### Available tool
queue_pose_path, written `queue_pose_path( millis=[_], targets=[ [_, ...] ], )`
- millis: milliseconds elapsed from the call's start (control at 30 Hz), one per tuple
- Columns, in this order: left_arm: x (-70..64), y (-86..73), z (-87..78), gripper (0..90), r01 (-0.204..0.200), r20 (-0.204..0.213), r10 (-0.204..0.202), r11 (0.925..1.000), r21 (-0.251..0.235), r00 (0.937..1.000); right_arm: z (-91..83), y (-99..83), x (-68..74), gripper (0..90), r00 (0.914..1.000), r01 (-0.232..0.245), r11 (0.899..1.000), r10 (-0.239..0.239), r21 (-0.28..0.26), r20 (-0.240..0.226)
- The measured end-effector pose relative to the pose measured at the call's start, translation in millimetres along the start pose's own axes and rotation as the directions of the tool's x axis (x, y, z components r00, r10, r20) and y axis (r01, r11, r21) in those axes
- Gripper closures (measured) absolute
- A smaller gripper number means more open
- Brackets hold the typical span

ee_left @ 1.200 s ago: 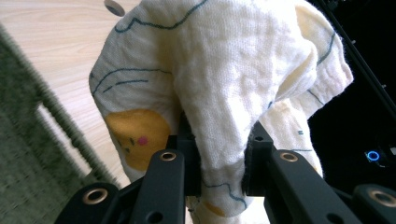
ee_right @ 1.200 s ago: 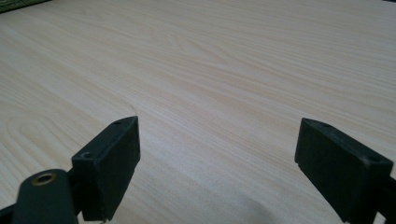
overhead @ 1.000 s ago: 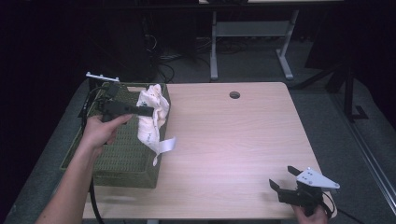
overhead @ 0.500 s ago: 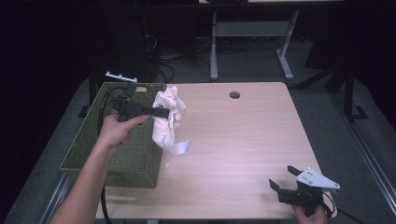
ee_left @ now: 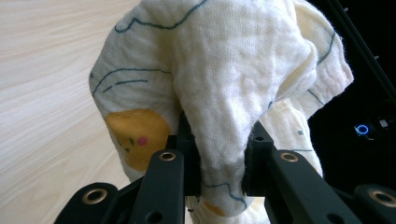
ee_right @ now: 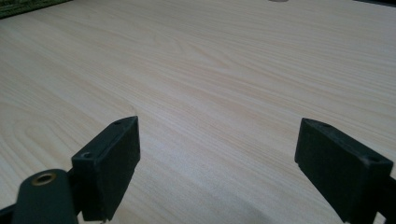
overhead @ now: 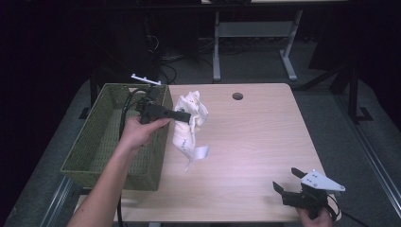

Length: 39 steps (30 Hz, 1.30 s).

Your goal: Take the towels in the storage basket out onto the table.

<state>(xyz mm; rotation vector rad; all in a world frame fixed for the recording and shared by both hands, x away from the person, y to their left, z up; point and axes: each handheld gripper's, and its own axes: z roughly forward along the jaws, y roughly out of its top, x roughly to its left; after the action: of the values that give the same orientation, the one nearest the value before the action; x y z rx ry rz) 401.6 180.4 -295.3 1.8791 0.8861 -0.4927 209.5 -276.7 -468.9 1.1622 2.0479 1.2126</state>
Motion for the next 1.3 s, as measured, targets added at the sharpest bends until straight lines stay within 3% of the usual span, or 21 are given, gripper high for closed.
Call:
queue_pose_path(
  millis=[667, 933, 1300],
  targets=[
    [4.9, 7.3, 57.7, 72.6, 0.014, -0.021, -0.013, 0.999, 0.041, 0.9997, -1.2, 0.1, 0.2, 13.6, 1.0, -0.004, 1.0, 0.004, -0.002, -0.007],
    [11.7, 5.9, 84.3, 72.6, 0.032, -0.048, -0.028, 0.9971, 0.069, 0.9985, -1.8, 0.6, 0.0, 13.7, 0.9999, -0.009, 1.0, 0.008, -0.008, -0.012],
    [17.1, 5.0, 110.8, 72.5, 0.049, -0.087, -0.043, 0.9965, 0.067, 0.9953, -2.0, 1.2, 0.4, 13.7, 0.9998, -0.001, 1.0, 0.001, -0.008, -0.018]
  ],
)
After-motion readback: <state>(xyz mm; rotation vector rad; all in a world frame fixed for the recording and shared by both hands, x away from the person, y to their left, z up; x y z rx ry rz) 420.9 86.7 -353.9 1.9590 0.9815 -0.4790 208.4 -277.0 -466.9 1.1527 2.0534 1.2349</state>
